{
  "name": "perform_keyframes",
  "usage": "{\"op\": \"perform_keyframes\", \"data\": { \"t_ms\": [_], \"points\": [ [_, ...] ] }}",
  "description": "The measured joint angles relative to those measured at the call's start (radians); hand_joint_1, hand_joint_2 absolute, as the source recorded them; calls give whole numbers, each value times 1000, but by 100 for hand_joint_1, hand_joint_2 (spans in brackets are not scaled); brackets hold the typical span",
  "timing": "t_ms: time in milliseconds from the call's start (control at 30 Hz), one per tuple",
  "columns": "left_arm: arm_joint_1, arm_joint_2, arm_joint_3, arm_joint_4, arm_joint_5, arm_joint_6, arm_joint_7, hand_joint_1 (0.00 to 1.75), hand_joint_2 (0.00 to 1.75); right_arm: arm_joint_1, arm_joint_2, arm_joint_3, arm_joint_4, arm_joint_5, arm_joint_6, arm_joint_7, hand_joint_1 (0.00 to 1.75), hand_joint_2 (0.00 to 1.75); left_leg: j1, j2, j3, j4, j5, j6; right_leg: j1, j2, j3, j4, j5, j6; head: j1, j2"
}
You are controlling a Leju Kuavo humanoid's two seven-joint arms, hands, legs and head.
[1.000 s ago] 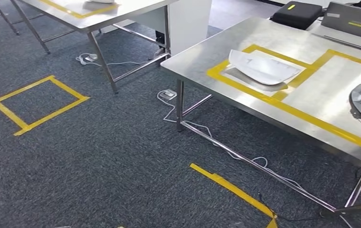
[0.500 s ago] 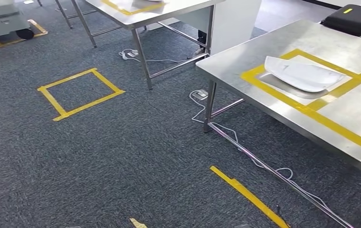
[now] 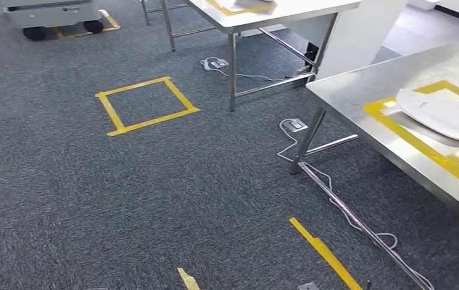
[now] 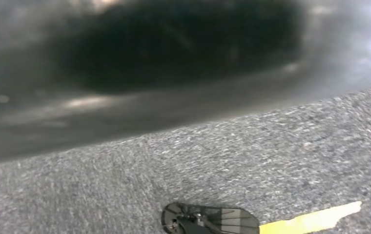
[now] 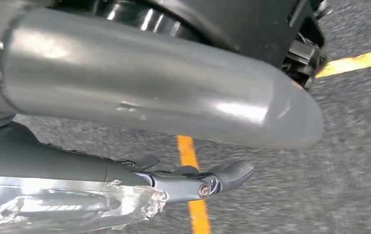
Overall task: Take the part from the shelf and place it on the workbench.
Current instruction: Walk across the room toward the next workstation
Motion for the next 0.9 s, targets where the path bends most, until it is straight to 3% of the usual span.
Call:
{"op": "perform_keyframes", "data": {
  "t_ms": [67,100,133,167,200,267,333,367,400,467,500,567,633,667,733,800,867,900],
  "points": [
    [-3,-4,0,0,-4,-1,-2,0,0,3,-3,-2,0,0,0,-1,0,0,1,-23,-5,0,3,6,-3,51,-64,139,-69,3,3,0],
    [-4,-6,0,0,-6,-2,-2,0,0,5,-4,-2,0,1,0,0,0,0,0,-36,-6,0,4,8,-3,59,-93,199,-90,3,3,0],
    [-4,-7,0,0,-7,-2,-3,0,0,7,-5,-3,0,1,0,0,0,0,0,-50,-7,1,5,8,-4,63,-110,230,-90,3,4,0],
    [-3,-8,0,0,-8,-2,-3,0,0,8,-6,-3,0,1,0,0,0,0,0,-64,-6,2,6,7,-5,65,-107,217,-69,3,4,0],
    [-2,-8,0,0,-8,-2,-3,0,0,8,-7,-3,0,1,0,0,0,0,0,-79,-5,3,6,6,-7,71,-85,164,-30,3,4,0],
    [-3,-10,0,0,-8,-2,-4,0,0,8,-9,-4,0,1,0,-1,0,0,0,-106,-6,9,6,-1,-14,113,-23,22,37,3,4,0],
    [-5,-11,0,-1,-8,-2,-4,0,0,8,-10,-4,0,1,0,-1,0,0,0,-130,-14,15,7,-13,-18,147,10,-46,51,2,4,0],
    [-5,-11,0,-1,-8,-3,-4,0,0,8,-10,-4,0,1,0,-1,0,0,1,-141,-20,17,10,-21,-17,147,13,-49,48,-2,3,0],
    [-3,-11,0,-1,-8,-3,-4,0,0,7,-11,-5,0,1,0,-1,0,0,3,-152,-24,18,13,-27,-16,136,13,-49,50,-8,3,0],
    [1,-12,0,-1,-8,-3,-4,0,0,6,-12,-5,0,1,-1,-1,0,0,4,-131,-37,37,-1,-37,-15,111,15,-52,57,-22,0,0],
    [1,-12,0,-1,-8,-3,-4,0,0,6,-12,-5,0,1,-1,-1,0,0,3,-104,-52,72,-25,-40,-15,96,15,-54,60,-28,-4,0],
    [-2,-13,0,-1,-8,-4,-4,0,0,9,-12,-6,0,2,-1,-2,0,0,2,-49,-108,199,-96,-47,-11,64,14,-55,61,-35,-10,0],
    [-3,-16,0,-1,-8,-5,-5,0,0,12,-14,-6,0,3,-1,-1,0,0,5,-34,-152,306,-134,-50,-6,30,13,-55,60,-37,-11,0],
    [-1,-17,0,-1,-8,-6,-5,0,0,12,-14,-6,0,4,-1,0,0,0,6,-32,-150,309,-124,-49,-4,16,13,-55,59,-38,-11,0],
    [2,-20,0,-2,-9,-7,-7,0,0,9,-15,-7,0,5,-1,1,0,0,4,-14,-90,204,-61,-42,-2,-9,16,-55,57,-38,-11,0],
    [0,-23,0,-5,-10,-9,-9,0,0,8,-15,-7,0,6,0,1,0,0,-5,31,-21,74,-16,-30,5,-31,18,-53,53,-34,-11,0],
    [-3,-26,0,-8,-10,-12,-10,0,0,7,-15,-7,0,6,0,1,0,0,-13,51,-3,27,-12,-19,10,-53,17,-50,51,-28,-10,0],
    [-2,-28,0,-8,-10,-12,-10,0,0,6,-15,-7,0,6,0,1,0,0,-14,41,-6,23,-10,-14,10,-64,17,-50,52,-24,-9,0]
  ]
}}
